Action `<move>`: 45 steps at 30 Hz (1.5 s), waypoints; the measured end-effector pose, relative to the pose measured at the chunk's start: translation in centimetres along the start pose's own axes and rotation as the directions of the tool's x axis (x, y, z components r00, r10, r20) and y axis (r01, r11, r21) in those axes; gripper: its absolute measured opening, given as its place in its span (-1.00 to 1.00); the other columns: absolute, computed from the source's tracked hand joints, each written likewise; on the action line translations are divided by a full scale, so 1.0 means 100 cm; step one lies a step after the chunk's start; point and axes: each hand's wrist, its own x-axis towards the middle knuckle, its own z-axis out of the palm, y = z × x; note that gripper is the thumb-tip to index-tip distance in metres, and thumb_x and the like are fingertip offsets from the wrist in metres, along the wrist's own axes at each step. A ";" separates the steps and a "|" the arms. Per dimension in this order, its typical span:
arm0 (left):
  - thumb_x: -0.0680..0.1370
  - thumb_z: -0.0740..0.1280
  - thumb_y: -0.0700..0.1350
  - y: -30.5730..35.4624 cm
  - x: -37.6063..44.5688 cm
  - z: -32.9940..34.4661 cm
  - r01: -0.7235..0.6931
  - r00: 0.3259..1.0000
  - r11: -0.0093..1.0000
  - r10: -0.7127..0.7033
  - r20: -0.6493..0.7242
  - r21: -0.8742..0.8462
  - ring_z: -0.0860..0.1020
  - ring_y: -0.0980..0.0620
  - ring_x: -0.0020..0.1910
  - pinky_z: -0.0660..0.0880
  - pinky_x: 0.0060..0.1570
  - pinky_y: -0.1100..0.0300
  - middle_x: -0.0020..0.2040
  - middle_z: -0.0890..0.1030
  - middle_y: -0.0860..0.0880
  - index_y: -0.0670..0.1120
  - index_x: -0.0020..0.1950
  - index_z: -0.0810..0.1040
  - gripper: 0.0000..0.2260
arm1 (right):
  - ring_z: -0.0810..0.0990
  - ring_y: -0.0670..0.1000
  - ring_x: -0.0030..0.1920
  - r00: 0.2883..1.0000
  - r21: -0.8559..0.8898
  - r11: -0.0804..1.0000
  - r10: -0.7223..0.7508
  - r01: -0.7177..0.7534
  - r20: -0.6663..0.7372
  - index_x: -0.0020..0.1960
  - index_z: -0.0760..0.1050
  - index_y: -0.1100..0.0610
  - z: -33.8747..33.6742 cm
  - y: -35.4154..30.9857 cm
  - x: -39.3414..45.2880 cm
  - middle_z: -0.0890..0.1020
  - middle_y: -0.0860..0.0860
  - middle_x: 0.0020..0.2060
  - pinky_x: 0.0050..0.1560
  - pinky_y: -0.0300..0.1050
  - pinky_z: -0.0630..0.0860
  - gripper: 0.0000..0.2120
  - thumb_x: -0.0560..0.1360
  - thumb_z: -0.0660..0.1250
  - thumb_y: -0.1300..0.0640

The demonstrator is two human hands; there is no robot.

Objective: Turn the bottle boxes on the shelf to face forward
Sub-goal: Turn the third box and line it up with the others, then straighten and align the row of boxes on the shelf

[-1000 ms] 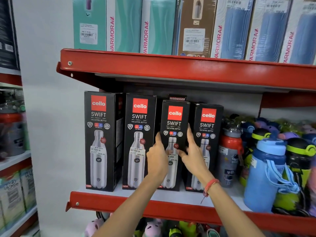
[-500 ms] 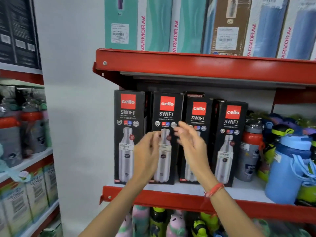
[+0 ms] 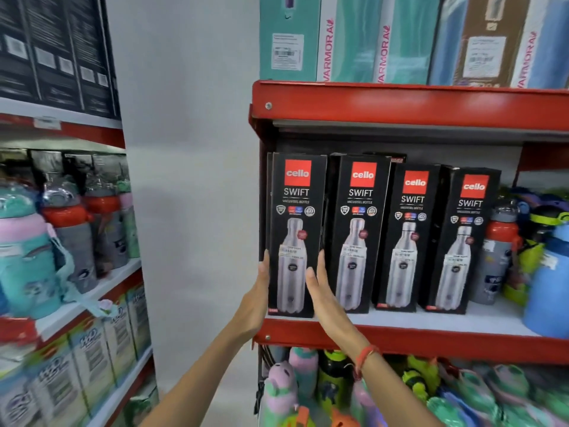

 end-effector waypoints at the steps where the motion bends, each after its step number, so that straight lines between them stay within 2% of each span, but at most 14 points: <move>1: 0.31 -0.24 0.56 -0.002 -0.002 -0.004 0.005 1.000 1.000 -0.005 0.008 0.009 0.19 -0.08 0.53 0.08 0.50 -0.20 0.57 0.16 0.09 0.58 0.34 -0.11 -0.42 | 0.06 0.00 0.52 1.000 -0.008 1.000 0.004 -0.004 0.010 0.38 -0.35 -0.46 -0.001 -0.001 -0.003 -0.03 -0.36 0.43 0.45 0.15 0.07 -0.43 0.49 -0.10 -0.38; 7: 0.37 -0.23 0.47 0.002 -0.023 -0.015 0.012 0.998 1.000 -0.011 0.069 -0.007 0.19 -0.10 0.52 0.15 0.49 -0.03 0.57 0.15 -0.04 0.47 0.42 -0.09 -0.40 | 0.26 0.10 0.45 1.000 -0.177 0.984 0.010 -0.007 0.018 0.38 -0.39 -0.44 -0.005 -0.012 -0.031 0.08 -0.39 0.34 0.35 0.05 0.25 -0.41 0.52 -0.07 -0.34; 11: 0.35 -0.23 0.53 0.000 -0.031 -0.014 -0.043 0.997 0.997 0.039 0.067 0.062 0.25 -0.08 0.50 0.18 0.49 -0.11 0.56 0.14 0.10 0.55 0.36 -0.11 -0.44 | 0.43 0.31 0.28 0.999 -0.299 0.954 0.020 -0.027 -0.029 0.37 -0.41 -0.43 -0.006 -0.014 -0.039 0.36 0.25 0.40 0.28 0.15 0.37 -0.38 0.50 -0.06 -0.37; 13: 0.39 -0.24 0.49 0.000 -0.031 -0.013 -0.060 0.997 0.993 0.055 0.048 0.104 0.30 -0.11 0.48 0.22 0.46 -0.16 0.55 0.17 0.11 0.55 0.37 -0.13 -0.48 | 0.42 0.34 0.26 0.999 -0.338 0.940 0.029 -0.040 -0.036 0.36 -0.41 -0.45 -0.008 -0.011 -0.038 0.38 0.37 0.31 0.27 0.24 0.37 -0.36 0.47 -0.05 -0.41; 17: 0.43 -0.20 0.47 0.000 -0.032 -0.005 -0.035 0.986 0.983 0.064 -0.151 0.182 0.51 -0.12 0.31 0.38 0.35 -0.11 0.44 0.43 -0.02 0.38 0.46 0.08 -0.39 | 0.46 0.22 0.29 0.999 -0.311 0.951 -0.016 0.004 -0.034 0.43 -0.27 -0.41 -0.018 -0.010 -0.037 0.46 0.24 0.32 0.29 0.13 0.37 -0.40 0.50 -0.02 -0.36; 20: 0.59 -0.04 0.22 0.010 -0.033 0.008 -0.096 0.830 0.968 0.206 -0.518 0.231 0.62 -0.04 0.04 0.49 0.07 0.08 0.04 0.66 0.00 0.03 0.28 0.47 -0.54 | 0.48 -0.19 0.15 0.982 -0.195 0.979 -0.086 0.052 -0.170 0.51 0.04 -0.23 -0.036 -0.006 -0.037 0.47 -0.17 0.24 0.09 -0.31 0.38 -0.42 0.51 0.02 -0.29; 22: 0.63 0.04 0.05 0.022 -0.032 0.020 -0.224 0.740 0.954 0.301 -0.602 0.200 0.62 0.07 -0.06 0.51 -0.05 0.19 -0.10 0.64 0.07 -0.01 0.11 0.53 -0.69 | 0.45 -0.25 -0.07 0.945 -0.153 0.986 -0.114 0.070 -0.307 0.48 0.22 -0.14 -0.053 0.000 -0.034 0.51 -0.17 0.05 -0.08 -0.33 0.35 -0.43 0.51 0.01 -0.29; 25: 0.62 0.06 0.05 0.042 -0.030 0.052 -0.341 0.845 0.935 0.348 -0.405 0.094 0.62 0.17 -0.10 0.56 -0.01 0.19 -0.10 0.66 0.07 -0.02 0.10 0.56 -0.68 | 0.39 -0.20 0.19 0.925 -0.080 0.997 -0.036 0.006 -0.379 0.46 0.27 -0.05 -0.077 0.015 -0.028 0.46 -0.07 0.31 0.17 -0.25 0.28 -0.52 0.59 0.03 -0.17; 27: 0.62 0.03 0.13 0.049 -0.032 0.084 -0.292 0.938 0.953 0.303 -0.170 0.084 0.56 0.22 0.14 0.47 0.21 0.22 0.17 0.62 0.04 -0.02 0.30 0.47 -0.60 | 0.31 -0.10 0.38 0.930 -0.057 0.997 0.027 -0.051 -0.366 0.48 0.23 -0.02 -0.087 0.024 -0.025 0.35 -0.06 0.43 0.32 -0.19 0.20 -0.51 0.60 0.02 -0.16; 29: 0.61 -0.02 0.19 0.045 -0.033 0.115 -0.177 0.982 0.981 0.181 -0.047 0.073 0.28 0.24 0.41 0.16 0.38 0.31 0.48 0.33 0.08 0.01 0.51 0.21 -0.49 | 0.22 -0.01 0.47 0.940 -0.058 0.993 0.077 -0.102 -0.332 0.51 0.17 -0.01 -0.092 0.031 -0.023 0.28 -0.06 0.48 0.43 -0.07 0.12 -0.46 0.59 0.00 -0.19; 33: 0.48 -0.15 0.35 0.036 -0.026 0.139 0.036 0.997 0.999 -0.036 -0.063 0.003 -0.08 0.20 0.52 -0.12 0.42 0.23 0.59 -0.09 0.09 0.04 0.56 -0.16 -0.28 | 0.04 0.06 0.53 0.955 -0.057 0.984 0.150 -0.170 -0.256 0.54 0.05 -0.07 -0.101 0.037 -0.019 0.17 -0.12 0.51 0.47 0.03 -0.02 -0.46 0.60 -0.05 -0.20; 36: 0.49 -0.21 0.34 0.046 -0.015 0.136 0.099 0.991 0.994 -0.103 -0.081 -0.056 -0.02 0.23 0.48 -0.10 0.43 0.21 0.58 -0.01 0.09 0.08 0.55 -0.09 -0.33 | 0.09 0.04 0.52 0.967 -0.036 0.987 0.148 -0.158 -0.206 0.54 -0.01 -0.14 -0.104 0.033 -0.017 0.15 -0.14 0.51 0.43 -0.01 0.07 -0.48 0.61 -0.05 -0.18; 38: 0.50 -0.22 0.36 0.049 -0.010 0.133 0.136 0.983 0.989 -0.141 -0.117 -0.049 0.06 0.07 0.54 -0.04 0.48 0.10 0.58 0.09 0.06 0.12 0.54 0.00 -0.34 | 0.20 0.06 0.48 0.969 -0.068 0.984 0.145 -0.162 -0.199 0.53 -0.03 -0.20 -0.105 0.032 -0.017 0.21 -0.11 0.50 0.37 -0.01 0.17 -0.50 0.61 -0.06 -0.17; 45: 0.27 -0.22 0.60 0.033 -0.019 0.122 0.126 0.980 0.990 -0.135 -0.144 -0.071 0.22 0.00 0.51 0.09 0.51 -0.11 0.53 0.25 0.04 0.22 0.50 0.15 -0.11 | 0.41 0.25 0.28 0.976 -0.205 0.971 0.079 -0.121 -0.202 0.50 0.03 -0.23 -0.110 0.033 -0.040 0.39 0.27 0.34 0.29 0.10 0.34 -0.54 0.61 -0.02 -0.13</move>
